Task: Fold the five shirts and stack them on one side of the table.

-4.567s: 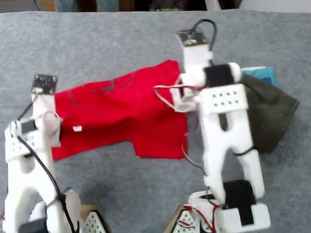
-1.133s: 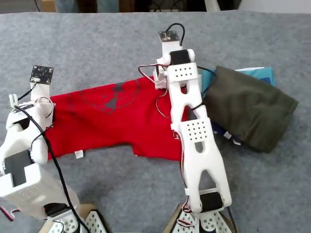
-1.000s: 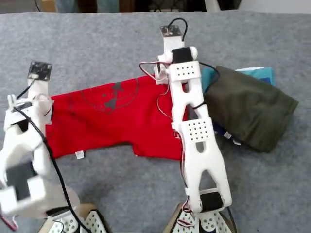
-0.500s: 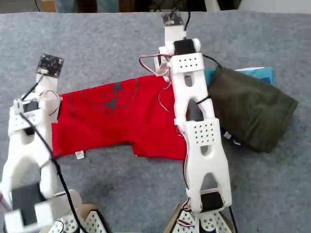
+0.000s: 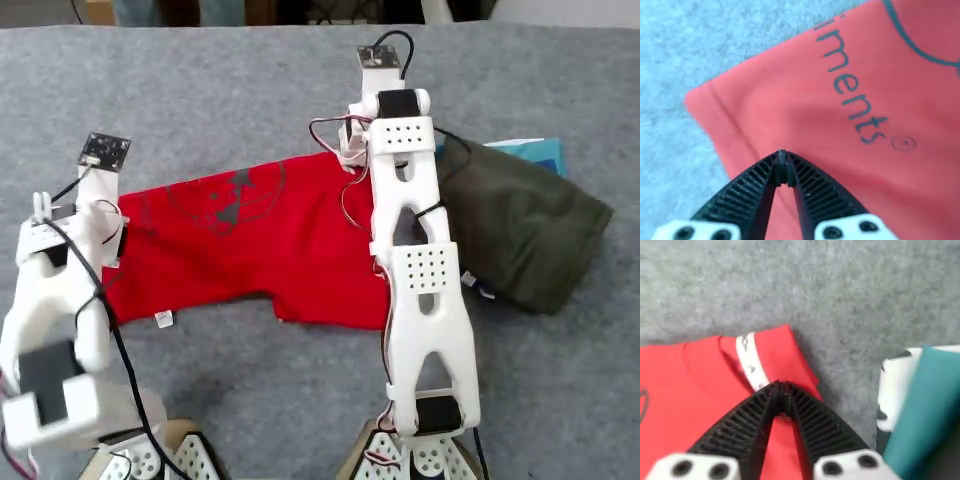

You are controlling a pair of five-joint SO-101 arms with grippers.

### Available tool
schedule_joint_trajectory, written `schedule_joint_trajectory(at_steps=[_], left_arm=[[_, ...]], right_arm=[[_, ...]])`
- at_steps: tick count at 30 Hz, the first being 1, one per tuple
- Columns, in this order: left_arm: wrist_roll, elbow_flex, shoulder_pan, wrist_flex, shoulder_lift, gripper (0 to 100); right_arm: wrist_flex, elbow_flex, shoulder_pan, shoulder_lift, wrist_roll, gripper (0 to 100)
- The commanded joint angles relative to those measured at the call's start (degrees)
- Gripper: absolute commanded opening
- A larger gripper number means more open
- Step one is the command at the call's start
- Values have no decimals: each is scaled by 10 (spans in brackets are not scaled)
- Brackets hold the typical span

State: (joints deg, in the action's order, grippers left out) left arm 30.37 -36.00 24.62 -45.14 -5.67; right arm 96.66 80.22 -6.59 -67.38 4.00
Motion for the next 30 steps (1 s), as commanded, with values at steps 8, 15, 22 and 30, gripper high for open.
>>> schedule_joint_trajectory(at_steps=[8,15,22,30], left_arm=[[0,-44,-28,-258,-287,29],[11,-163,18,-143,-230,29],[8,-164,36,-112,-141,29],[12,-110,109,-113,-95,29]], right_arm=[[47,34,-32,21,-1,15],[41,19,-40,17,-2,15],[11,14,-37,15,-3,15],[1,14,-30,-36,-3,15]])
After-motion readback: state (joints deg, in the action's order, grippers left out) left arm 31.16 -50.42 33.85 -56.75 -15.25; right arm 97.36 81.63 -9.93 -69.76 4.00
